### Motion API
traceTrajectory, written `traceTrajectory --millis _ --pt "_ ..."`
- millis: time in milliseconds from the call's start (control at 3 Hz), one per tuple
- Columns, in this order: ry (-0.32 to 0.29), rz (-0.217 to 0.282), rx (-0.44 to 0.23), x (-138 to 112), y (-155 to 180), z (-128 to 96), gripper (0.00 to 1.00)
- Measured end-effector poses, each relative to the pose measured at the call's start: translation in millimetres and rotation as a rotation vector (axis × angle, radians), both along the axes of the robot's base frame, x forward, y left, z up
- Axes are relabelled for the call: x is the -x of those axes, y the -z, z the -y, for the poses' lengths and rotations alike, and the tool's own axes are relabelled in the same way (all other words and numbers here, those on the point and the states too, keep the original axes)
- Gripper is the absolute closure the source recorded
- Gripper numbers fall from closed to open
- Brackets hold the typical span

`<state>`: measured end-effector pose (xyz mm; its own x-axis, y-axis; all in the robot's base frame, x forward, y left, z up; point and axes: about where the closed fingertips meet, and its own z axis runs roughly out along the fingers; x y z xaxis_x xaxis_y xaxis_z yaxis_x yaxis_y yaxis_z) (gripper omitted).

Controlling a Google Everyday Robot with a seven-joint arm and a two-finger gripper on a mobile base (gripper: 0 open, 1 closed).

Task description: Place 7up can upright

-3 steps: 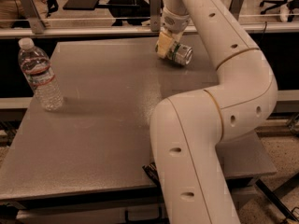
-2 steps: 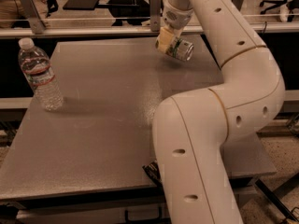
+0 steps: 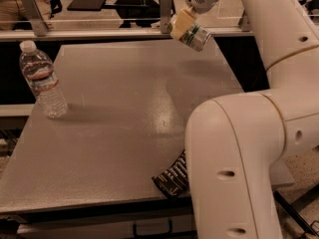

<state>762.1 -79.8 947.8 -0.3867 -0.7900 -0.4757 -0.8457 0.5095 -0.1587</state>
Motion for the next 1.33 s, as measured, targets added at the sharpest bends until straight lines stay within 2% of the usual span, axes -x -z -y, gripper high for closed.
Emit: traceTrajectory --millis 333,667,1000,1333 --pt "-0.021 0.088 -0.126 6 -24 7 1.0" --pt "-0.035 0.205 -0.245 29 -56 22 1.0" --pt "-0.046 0.317 -0.396 63 -54 36 1.0" --pt "-0.05 0.349 -0.515 73 -10 25 1.0"
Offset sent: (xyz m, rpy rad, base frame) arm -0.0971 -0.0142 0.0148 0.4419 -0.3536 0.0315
